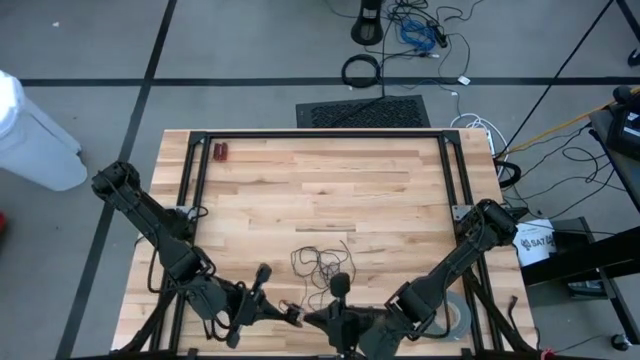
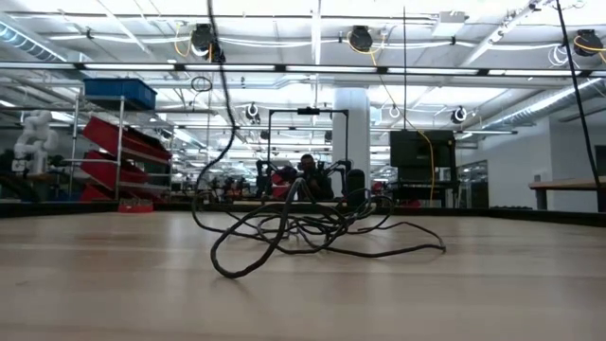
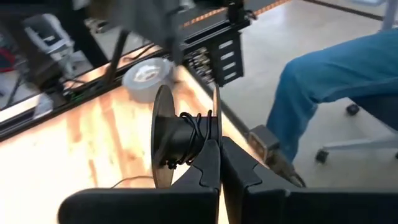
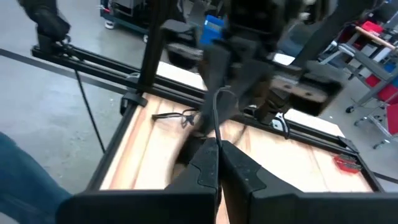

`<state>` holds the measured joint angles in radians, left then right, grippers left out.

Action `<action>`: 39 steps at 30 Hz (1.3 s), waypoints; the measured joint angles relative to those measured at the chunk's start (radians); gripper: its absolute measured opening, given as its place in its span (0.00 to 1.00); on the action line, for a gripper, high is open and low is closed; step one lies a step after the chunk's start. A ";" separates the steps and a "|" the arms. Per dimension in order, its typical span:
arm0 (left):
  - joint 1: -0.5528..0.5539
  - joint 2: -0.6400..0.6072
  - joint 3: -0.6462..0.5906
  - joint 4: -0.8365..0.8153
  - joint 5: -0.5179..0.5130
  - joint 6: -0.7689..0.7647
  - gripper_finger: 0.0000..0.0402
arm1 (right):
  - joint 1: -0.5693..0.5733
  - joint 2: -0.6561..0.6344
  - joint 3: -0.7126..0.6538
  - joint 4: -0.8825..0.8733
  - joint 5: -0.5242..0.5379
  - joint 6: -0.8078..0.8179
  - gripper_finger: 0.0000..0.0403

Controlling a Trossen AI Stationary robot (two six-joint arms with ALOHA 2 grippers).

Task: Coil cords
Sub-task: Coil the black wire on the spool

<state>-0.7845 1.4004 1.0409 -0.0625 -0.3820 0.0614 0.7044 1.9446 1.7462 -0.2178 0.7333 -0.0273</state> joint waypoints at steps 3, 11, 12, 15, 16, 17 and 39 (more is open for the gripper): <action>-0.001 -0.026 0.000 -0.040 -0.044 -0.026 0.00 | 0.011 -0.002 0.000 -0.003 -0.002 0.011 0.00; -0.025 -0.076 -0.001 -0.061 -0.166 -0.021 0.00 | 0.018 -0.003 0.000 -0.127 -0.006 0.125 0.00; -0.030 -0.081 -0.001 -0.061 -0.171 -0.020 0.00 | 0.018 -0.003 0.000 -0.145 -0.006 0.140 0.00; -0.045 -0.093 -0.001 -0.060 -0.179 0.000 0.00 | 0.018 -0.003 0.000 -0.189 -0.006 0.172 0.00; -0.052 -0.096 -0.001 -0.060 -0.186 0.004 0.00 | 0.018 -0.003 0.000 -0.203 -0.005 0.179 0.00; -0.060 -0.099 -0.001 -0.060 -0.198 0.005 0.00 | 0.018 -0.003 0.000 -0.217 -0.006 0.186 0.00; -0.195 -0.124 -0.001 0.009 -0.309 0.110 0.00 | -0.014 -0.002 -0.002 -0.326 -0.155 0.229 0.00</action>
<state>-0.9799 1.2762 1.0401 -0.0538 -0.6908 0.1714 0.6905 1.9421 1.7447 -0.5442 0.5786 0.2012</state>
